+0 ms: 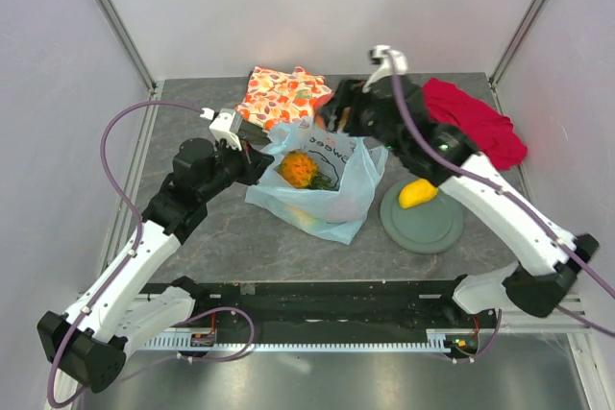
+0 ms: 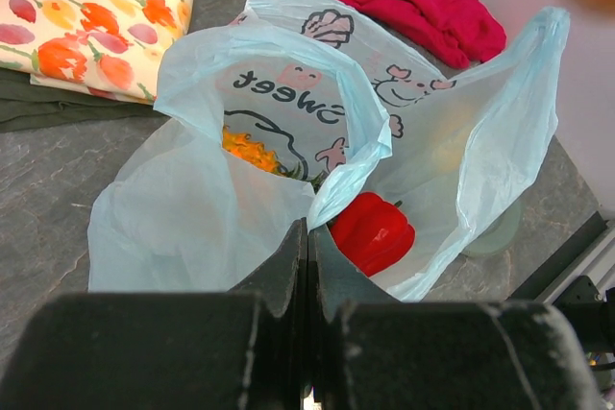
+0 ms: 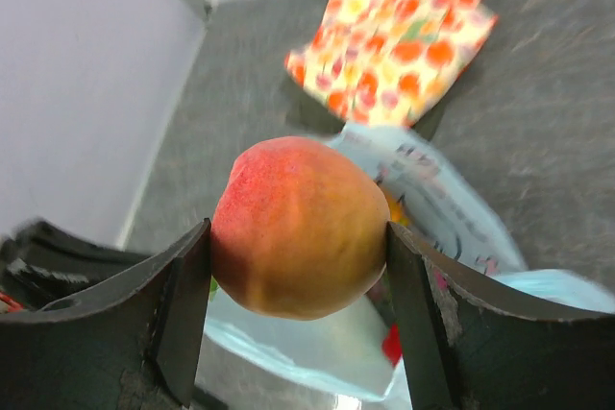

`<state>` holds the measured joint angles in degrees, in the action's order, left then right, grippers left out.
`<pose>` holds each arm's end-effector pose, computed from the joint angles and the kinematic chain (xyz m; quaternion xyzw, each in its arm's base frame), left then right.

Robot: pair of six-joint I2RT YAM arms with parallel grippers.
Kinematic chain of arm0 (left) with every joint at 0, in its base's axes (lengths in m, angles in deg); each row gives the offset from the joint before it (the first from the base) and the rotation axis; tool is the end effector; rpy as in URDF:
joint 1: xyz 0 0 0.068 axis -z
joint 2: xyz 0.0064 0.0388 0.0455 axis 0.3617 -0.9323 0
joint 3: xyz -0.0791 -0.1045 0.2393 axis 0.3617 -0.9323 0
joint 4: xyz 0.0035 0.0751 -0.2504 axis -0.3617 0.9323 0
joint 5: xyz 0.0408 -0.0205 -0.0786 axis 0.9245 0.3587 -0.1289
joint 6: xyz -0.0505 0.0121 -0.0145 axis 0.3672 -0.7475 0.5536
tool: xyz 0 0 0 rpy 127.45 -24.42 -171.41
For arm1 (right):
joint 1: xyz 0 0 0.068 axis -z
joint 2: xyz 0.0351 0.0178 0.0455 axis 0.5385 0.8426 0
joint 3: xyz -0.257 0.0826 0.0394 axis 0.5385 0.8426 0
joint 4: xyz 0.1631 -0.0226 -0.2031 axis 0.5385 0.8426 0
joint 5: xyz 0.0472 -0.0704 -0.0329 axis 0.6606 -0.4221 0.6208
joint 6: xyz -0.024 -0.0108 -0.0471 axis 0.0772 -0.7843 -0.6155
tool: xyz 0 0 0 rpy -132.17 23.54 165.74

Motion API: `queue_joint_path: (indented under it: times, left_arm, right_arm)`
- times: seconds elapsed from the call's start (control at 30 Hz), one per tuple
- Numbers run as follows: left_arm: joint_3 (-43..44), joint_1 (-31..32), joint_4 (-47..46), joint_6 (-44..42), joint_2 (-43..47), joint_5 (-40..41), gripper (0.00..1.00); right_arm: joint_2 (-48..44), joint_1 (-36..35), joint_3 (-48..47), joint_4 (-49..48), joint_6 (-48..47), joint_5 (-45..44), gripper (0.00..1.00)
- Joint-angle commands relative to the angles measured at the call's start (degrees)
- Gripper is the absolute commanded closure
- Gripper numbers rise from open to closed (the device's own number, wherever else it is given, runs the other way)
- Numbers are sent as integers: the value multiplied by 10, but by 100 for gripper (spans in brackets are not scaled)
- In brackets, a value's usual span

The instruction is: Place the fruits into the plastic bag

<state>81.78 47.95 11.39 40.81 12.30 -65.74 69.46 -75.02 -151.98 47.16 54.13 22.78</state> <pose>0.1876 -0.1013 0.3440 0.0982 0.7845 -0.3025 0.5323 0.2205 0.1888 0.4633 0.0126 0.7967 0.2766 0.5372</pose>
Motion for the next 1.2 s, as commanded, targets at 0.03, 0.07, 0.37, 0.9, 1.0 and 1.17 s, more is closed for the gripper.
queue_joint_path:
  times: [0.03,0.07,0.37,0.9,1.0,1.17]
  left_arm:
    - [-1,-1,1,15,11,-13,98]
    - [0,-2,0,15,10,-12,98]
    - [7,-2,0,12,1,-15,99]
    - [8,-2,-4,2,2,-10,98]
    - [8,-2,-3,1,5,-7,99]
    - [5,-2,-3,1,9,1,98]
  right_arm:
    - [83,-84,-45,47,-11,-45,68]
    - [90,-91,-43,52,-7,-45,68]
    - [104,-91,10,80,35,-44,66]
    - [178,-52,52,72,28,47,63]
    - [195,-51,56,80,20,45,62]
    - [212,-49,54,89,4,40,59]
